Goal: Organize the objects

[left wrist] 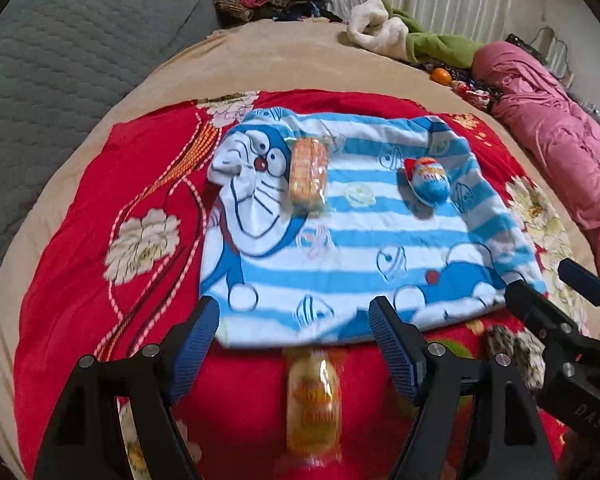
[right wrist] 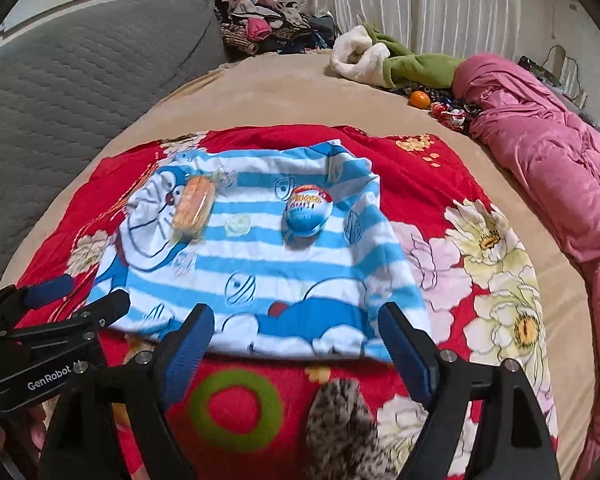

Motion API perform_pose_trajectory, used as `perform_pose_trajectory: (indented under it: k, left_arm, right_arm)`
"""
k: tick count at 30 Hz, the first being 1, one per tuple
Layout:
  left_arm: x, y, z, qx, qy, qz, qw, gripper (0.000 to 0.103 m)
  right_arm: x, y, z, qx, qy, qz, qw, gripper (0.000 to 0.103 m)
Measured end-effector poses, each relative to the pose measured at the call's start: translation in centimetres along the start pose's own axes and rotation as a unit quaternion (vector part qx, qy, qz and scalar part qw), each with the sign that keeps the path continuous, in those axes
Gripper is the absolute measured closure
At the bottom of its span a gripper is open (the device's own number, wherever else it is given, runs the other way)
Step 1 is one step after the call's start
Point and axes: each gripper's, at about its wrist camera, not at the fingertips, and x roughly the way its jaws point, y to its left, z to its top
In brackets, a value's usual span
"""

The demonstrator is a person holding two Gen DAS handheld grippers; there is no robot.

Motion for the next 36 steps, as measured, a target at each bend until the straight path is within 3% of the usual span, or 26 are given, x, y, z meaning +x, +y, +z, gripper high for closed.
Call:
perform_pose_trajectory:
  k: [8,16,20,36]
  left_arm:
    - [-2.9,0.1,-2.6,0.001,-0.006,-0.007,1.0000,0.021]
    - [-5.0,-0.2,-5.3,0.005,0.001,-0.039,0.9992,0.019]
    - [-6.4,-0.3,-6.5,0.010,-0.004,-0.050,0.9987,0.008]
    - [-11.7,1.0,-9.2,-0.007,-0.061,-0.059,0.9963,0.001]
  right_arm:
    - [-2.9,0.4,-2.3,0.011,-0.009,0.010,1.000,0.015]
    - [-5.9,0.7,-4.8,0.015,-0.025,0.012,0.999,0.015]
    - [-7.8,0.4,-5.8,0.019,-0.038,0.014,0.999,0.015]
    - [-13.8,1.3,-9.2,-0.007,-0.083,0.011,0.996,0.015]
